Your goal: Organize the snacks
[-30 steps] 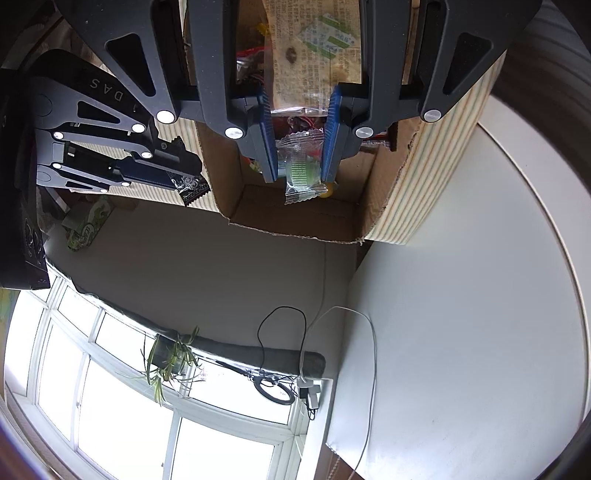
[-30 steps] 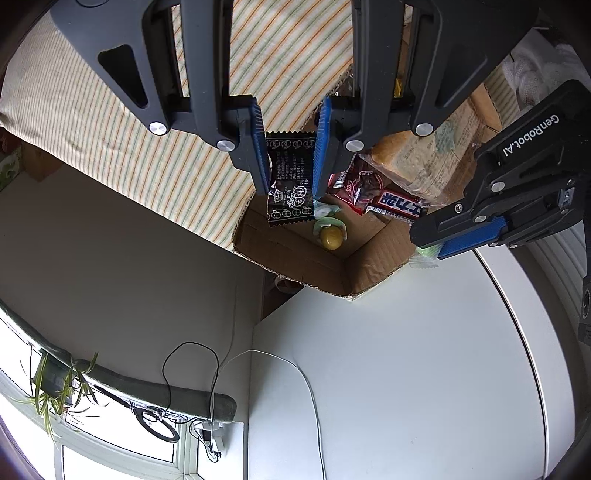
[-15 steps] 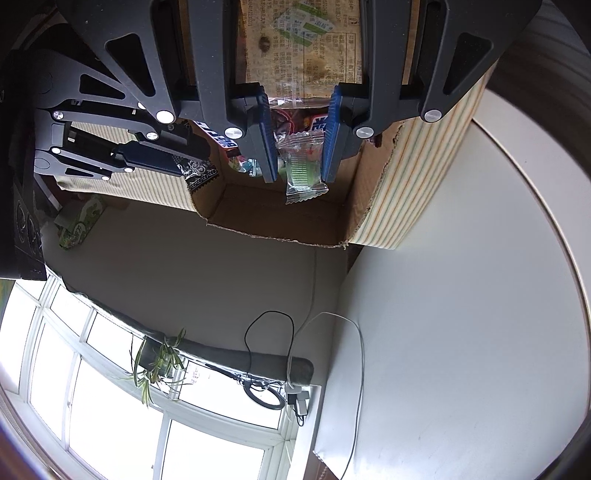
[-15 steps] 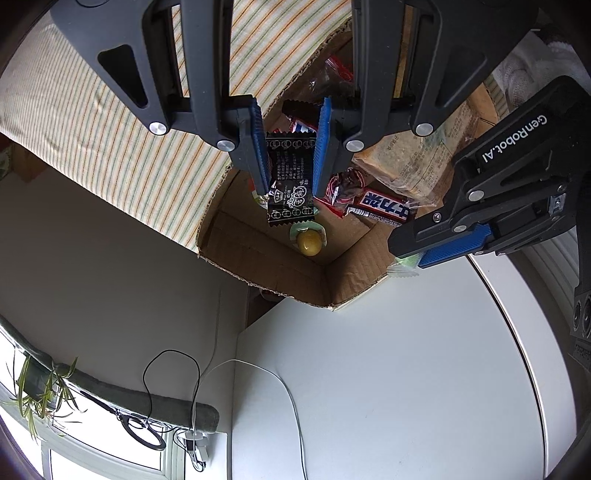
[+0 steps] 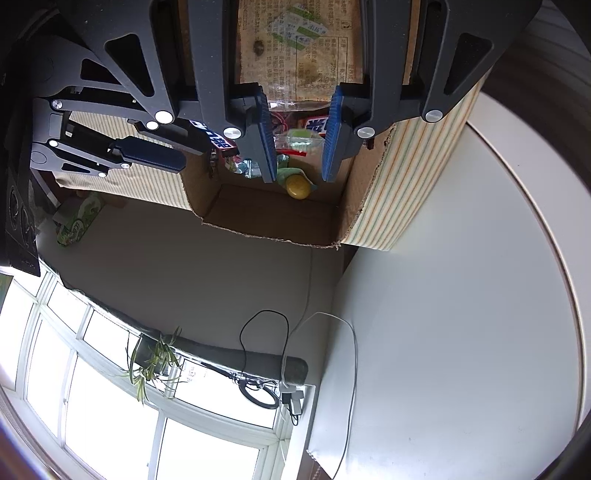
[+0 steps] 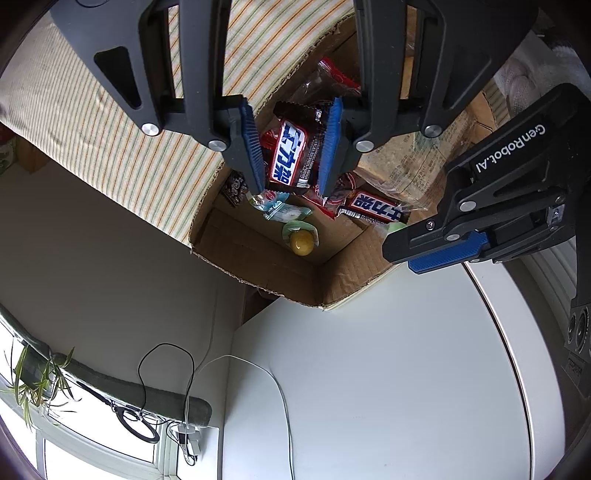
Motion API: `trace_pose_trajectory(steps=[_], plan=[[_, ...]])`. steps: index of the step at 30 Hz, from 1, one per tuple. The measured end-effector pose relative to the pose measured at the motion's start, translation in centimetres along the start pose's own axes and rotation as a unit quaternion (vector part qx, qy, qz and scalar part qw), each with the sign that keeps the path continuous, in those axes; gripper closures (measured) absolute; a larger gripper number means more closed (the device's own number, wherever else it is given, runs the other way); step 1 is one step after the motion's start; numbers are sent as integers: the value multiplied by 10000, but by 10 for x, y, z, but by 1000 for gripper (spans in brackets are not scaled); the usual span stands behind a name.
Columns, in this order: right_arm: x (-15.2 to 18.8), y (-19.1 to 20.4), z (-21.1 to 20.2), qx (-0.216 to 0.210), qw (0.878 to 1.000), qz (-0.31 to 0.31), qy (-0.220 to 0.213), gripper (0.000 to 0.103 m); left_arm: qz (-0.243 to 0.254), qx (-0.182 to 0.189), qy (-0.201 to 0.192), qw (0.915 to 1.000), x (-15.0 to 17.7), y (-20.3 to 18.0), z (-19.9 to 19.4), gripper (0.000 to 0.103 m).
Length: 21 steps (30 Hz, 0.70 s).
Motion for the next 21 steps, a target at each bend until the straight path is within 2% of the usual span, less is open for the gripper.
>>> trace_pose_trajectory(steps=[1,4,6,7,8,11,15,17,21], plan=[[0,0,-1,16,10000,-2,-24,58,2,-4,3,10000,0,0,0,78],[0,-1,-5,26,10000,-13,-70,56,-10,-15,-29,10000,-1,0,-3,61],[0,-2,-7,65,9999,-48,-76,51,4,-24,-50,10000,-1,0,-6,61],[0,-2,-9,89,9999,-64,-95,39,4,-34,-68,10000,-2,0,-7,61],[0,-2,-11,116,9998,-80,-140,33,-2,-36,-75,10000,-2,1,-8,61],[-1,-1,-18,155,9996,-120,-209,31,-1,-42,-115,9999,-3,1,-14,55],[0,3,-22,221,9994,-192,-199,29,29,-48,-133,9999,-3,-2,-19,54],[1,5,-24,231,9993,-216,-210,29,18,-64,-157,9999,-3,-2,-22,46],[2,8,-28,237,9992,-227,-236,29,31,-96,-173,9998,-3,-2,-26,44]])
Point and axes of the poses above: each gripper's, at about its wrist camera, not at the fingertips, and z roughly the way its jaws point, y to its left, x to its underside, the point moved 10 cm from there along z, roughly the way its jaws point, and after that the axes turned 1 degree about -y, right-handed, at the moved point
